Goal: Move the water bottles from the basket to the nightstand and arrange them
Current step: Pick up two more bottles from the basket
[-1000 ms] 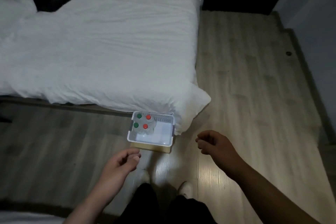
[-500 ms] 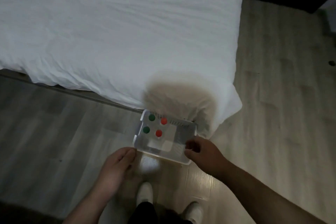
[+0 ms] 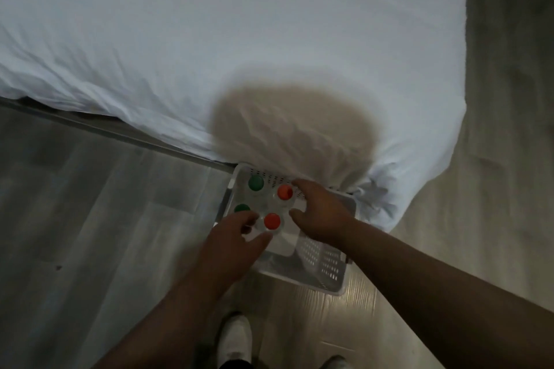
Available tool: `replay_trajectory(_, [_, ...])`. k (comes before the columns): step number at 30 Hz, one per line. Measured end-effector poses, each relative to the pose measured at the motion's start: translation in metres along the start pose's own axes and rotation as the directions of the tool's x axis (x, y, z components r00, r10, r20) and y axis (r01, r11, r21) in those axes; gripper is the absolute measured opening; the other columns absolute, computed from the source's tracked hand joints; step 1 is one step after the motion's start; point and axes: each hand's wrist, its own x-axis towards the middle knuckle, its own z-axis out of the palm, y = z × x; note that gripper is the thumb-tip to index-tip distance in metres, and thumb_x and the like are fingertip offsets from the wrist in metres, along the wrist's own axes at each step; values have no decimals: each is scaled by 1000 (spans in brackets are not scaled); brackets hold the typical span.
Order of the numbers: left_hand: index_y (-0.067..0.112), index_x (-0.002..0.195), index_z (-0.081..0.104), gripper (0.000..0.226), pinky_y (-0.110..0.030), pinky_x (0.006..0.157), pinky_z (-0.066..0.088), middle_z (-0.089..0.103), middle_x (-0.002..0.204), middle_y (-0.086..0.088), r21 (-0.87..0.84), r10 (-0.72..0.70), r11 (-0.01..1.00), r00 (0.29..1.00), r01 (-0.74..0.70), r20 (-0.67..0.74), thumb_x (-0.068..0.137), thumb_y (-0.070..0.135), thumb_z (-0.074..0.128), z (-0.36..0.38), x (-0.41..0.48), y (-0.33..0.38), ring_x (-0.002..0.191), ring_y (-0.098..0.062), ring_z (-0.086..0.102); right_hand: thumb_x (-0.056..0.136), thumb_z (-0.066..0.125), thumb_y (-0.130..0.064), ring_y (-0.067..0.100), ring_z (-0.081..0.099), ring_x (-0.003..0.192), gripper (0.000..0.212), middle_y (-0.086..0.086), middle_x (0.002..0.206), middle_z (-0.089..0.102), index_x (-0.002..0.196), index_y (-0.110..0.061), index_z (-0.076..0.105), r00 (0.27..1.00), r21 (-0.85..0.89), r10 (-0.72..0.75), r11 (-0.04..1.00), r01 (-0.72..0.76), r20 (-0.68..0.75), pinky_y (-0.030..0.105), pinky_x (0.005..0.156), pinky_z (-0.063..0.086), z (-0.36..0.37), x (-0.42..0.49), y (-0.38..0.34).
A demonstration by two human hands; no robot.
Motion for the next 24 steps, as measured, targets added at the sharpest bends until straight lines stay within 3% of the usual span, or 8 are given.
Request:
replay_trajectory(5, [29, 115, 61, 36, -27, 87, 52, 56, 97, 22, 64, 97, 993, 995, -96, -13, 82, 40, 74, 29, 22, -9, 95, 2, 57, 82, 65, -20, 25, 54, 119, 52, 7, 132, 58, 132, -16, 53, 997, -126, -33, 991, 42, 71, 32, 99, 43, 15, 32, 16])
replay_trajectory(8, [22, 123, 58, 44, -24, 92, 47, 53, 110, 16, 118, 136, 984, 991, -136, 5, 83, 32, 74, 40, 31, -13, 102, -4, 54, 77, 66, -18, 26, 58, 111, 47, 7, 124, 63, 124, -16, 58, 994, -162, -63, 984, 76, 85, 35, 93, 47, 18, 47, 22])
replay_trajectory(12, [18, 128, 54, 43, -16, 87, 33, 54, 123, 3, 314, 213, 921, 974, -228, 81, 89, 29, 67, 44, 36, -17, 111, -12, 53, 74, 69, -21, 26, 58, 99, 36, 6, 111, 62, 108, -16, 60, 992, -248, -85, 963, 106, 94, 33, 84, 47, 25, 59, 27])
replay_trajectory(17, [17, 113, 55, 26, -21, 74, 38, 51, 112, 2, 511, 284, 787, 938, -347, 199, 91, 29, 62, 46, 37, -25, 86, -7, 44, 76, 68, -26, 23, 53, 84, 27, 4, 99, 53, 96, -16, 53, 984, -333, -137, 928, 166, 111, 35, 72, 47, 37, 51, 31])
replay_trajectory(21, [17, 92, 49, 15, -22, 67, 34, 54, 106, -2, 524, 258, 789, 947, -321, 191, 90, 23, 63, 49, 41, -29, 77, -9, 43, 83, 59, -26, 20, 54, 76, 10, -1, 84, 55, 86, -20, 52, 994, -263, -99, 959, 106, 38, 30, 64, 41, 37, 38, 35])
replay_trajectory(24, [20, 83, 38, 21, -22, 63, 33, 55, 99, -5, 496, 250, 812, 951, -308, 181, 91, 21, 58, 51, 37, -22, 71, -10, 44, 80, 62, -29, 18, 59, 74, 13, -1, 83, 62, 87, -19, 57, 997, -228, -77, 971, 70, -21, 26, 59, 41, 24, 25, 34])
